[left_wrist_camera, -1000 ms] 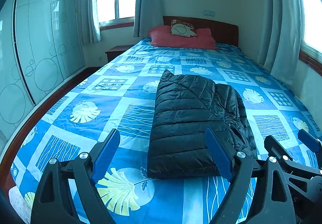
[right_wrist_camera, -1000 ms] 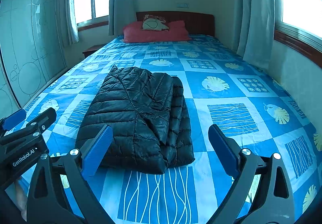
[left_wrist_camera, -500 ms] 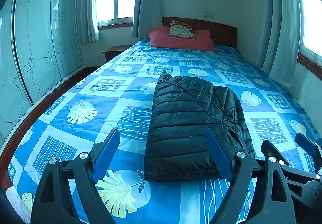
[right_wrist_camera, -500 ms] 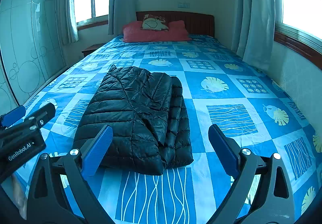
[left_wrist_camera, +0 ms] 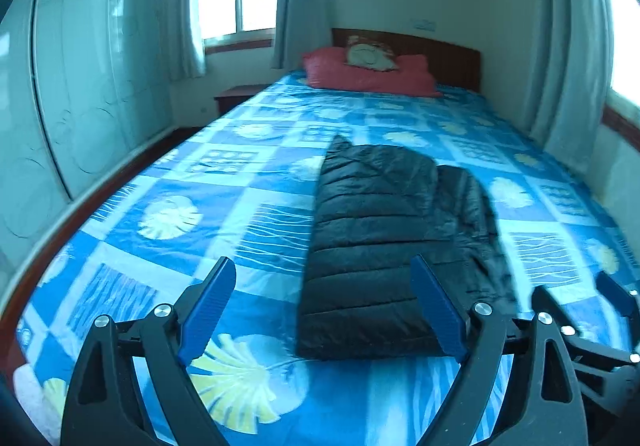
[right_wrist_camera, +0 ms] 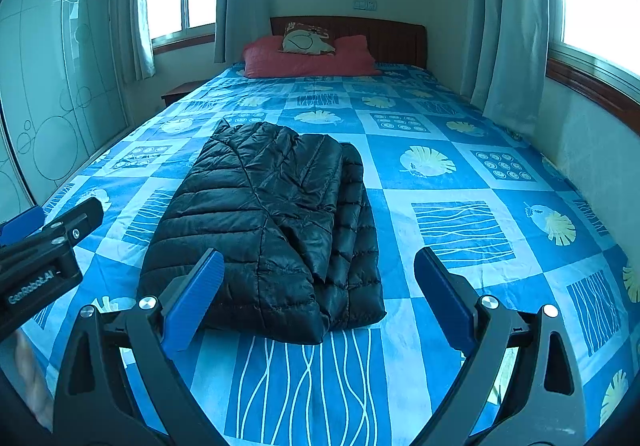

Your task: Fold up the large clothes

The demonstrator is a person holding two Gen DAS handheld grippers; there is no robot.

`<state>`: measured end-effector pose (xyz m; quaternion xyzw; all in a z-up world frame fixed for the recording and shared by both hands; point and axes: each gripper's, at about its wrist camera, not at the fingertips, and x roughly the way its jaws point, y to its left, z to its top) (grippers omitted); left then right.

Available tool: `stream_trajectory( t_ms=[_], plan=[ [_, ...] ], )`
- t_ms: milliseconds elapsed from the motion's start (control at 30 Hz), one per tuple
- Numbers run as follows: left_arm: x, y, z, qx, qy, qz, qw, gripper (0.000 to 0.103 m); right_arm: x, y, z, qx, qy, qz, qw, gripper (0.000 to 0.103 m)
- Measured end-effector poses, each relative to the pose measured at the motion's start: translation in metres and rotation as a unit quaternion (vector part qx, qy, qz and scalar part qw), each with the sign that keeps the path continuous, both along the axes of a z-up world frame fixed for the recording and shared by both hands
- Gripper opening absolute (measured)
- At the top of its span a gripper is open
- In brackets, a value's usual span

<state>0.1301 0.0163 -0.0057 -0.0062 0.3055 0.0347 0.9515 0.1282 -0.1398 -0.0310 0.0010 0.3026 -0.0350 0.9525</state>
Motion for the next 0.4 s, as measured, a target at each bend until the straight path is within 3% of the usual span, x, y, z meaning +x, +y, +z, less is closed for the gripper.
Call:
stream_trajectory(
  t_ms=[167, 400],
  plan=[
    [0.001, 0.003, -0.001, 0.01, -0.021, 0.004, 0.9997, 0.088, 0.002, -0.004, -0.005, -0.003, 0.003, -0.002, 1.0, 0.096],
    [0.017, 0.017, -0.018, 0.007, 0.018, 0.017, 0.9997, 0.088, 0.004, -0.021, -0.015, -0.002, 0.009, -0.011, 1.0, 0.096]
  ],
)
